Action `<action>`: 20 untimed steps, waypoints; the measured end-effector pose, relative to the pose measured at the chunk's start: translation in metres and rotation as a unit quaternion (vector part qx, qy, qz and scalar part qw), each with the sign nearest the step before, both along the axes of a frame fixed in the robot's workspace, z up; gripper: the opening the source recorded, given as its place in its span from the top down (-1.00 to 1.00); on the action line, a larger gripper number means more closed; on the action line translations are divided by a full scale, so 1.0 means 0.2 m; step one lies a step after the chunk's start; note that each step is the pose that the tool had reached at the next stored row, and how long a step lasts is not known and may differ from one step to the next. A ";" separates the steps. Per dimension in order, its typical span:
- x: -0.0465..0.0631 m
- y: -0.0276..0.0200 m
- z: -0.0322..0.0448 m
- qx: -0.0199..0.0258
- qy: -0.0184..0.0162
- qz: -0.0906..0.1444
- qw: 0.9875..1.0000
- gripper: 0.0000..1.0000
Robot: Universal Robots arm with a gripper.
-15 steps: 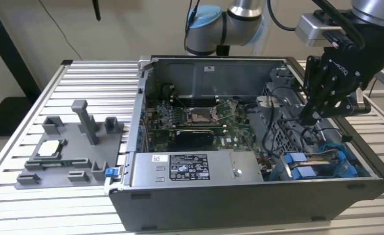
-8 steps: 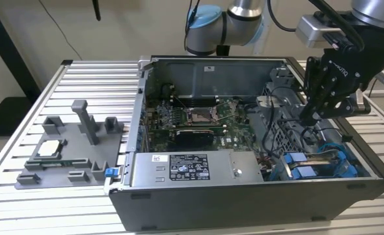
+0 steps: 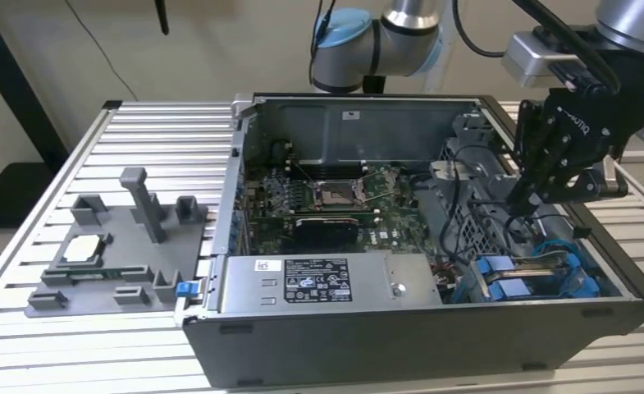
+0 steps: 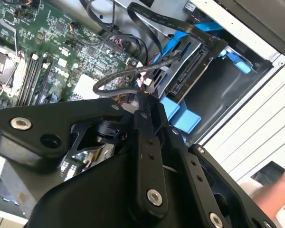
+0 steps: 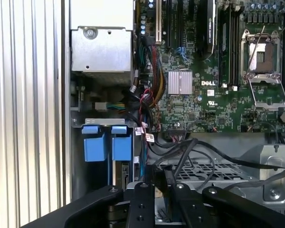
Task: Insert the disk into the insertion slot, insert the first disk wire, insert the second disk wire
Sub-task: 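Insert the first disk wire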
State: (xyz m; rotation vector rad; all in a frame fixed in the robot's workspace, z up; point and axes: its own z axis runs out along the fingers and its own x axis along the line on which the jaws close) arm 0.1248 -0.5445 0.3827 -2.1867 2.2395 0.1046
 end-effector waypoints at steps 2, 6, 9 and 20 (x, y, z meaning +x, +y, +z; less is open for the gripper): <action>0.00 -0.014 -0.004 0.000 0.000 0.000 1.000 1.00; 0.01 -0.038 -0.013 0.000 0.000 0.000 1.000 1.00; 0.01 -0.057 -0.020 0.000 0.000 0.000 1.000 1.00; 0.02 -0.130 -0.049 0.000 0.000 0.000 1.000 1.00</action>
